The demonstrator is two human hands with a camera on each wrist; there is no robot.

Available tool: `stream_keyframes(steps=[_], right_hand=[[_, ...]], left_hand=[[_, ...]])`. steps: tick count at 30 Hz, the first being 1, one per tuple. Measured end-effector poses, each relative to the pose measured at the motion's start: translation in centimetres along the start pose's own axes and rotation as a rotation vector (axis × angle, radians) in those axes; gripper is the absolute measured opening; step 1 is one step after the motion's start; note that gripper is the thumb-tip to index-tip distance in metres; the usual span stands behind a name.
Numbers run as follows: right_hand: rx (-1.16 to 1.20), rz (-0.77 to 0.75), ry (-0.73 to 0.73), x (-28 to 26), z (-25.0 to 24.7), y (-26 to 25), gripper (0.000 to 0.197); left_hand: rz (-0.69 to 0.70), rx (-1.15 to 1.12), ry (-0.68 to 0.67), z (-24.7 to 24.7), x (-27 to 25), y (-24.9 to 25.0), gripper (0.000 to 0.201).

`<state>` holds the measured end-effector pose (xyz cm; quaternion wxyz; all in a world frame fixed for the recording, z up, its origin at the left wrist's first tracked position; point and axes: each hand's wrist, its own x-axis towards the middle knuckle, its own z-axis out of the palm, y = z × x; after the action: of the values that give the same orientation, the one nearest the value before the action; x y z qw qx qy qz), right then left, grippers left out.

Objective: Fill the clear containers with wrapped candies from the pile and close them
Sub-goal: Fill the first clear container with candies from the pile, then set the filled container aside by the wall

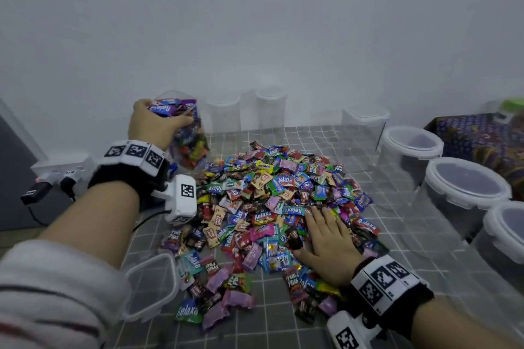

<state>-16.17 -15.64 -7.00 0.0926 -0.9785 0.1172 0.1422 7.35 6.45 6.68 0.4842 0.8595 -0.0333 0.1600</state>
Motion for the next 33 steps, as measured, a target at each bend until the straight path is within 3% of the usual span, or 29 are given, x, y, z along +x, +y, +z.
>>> stream_keyframes(steps=[7,13,20,24,26,28,30,32,33], right_hand=[[0.025,-0.042,0.002,0.1,-0.1,0.0,0.139],[0.07,-0.054,-0.027,0.4,-0.2,0.0,0.112],[0.078,-0.082,-0.011,0.9,0.2,0.3,0.122],[0.074,-0.069,0.01,0.9,0.2,0.2,0.111],[0.065,-0.069,0.003,0.9,0.2,0.2,0.115],[0.098,-0.053,0.03,1.0,0.7,0.4,0.114],[-0.035,-0.051,0.13,1.5,1.5,0.7,0.105],[-0.033,0.018,0.126,1.5,1.0,0.5,0.095],[-0.014,0.022,0.057,1.4,0.6,0.3,0.101]], left_hand=[[-0.106,-0.029,0.052,3.7,3.5,-2.3,0.09],[-0.174,-0.012,0.039,6.4,5.5,-3.8,0.09],[-0.24,0.142,-0.063,7.4,7.4,-4.2,0.102],[-0.259,0.219,-0.115,7.3,7.7,-3.9,0.111],[-0.212,0.258,-0.101,7.4,7.3,-3.7,0.114],[-0.08,0.304,-0.023,7.4,6.8,-3.2,0.113],[0.075,0.3,0.041,7.5,6.4,-2.2,0.107],[0.161,0.246,0.009,8.2,6.4,-0.6,0.102],[0.169,0.22,-0.03,8.8,6.3,0.3,0.101]])
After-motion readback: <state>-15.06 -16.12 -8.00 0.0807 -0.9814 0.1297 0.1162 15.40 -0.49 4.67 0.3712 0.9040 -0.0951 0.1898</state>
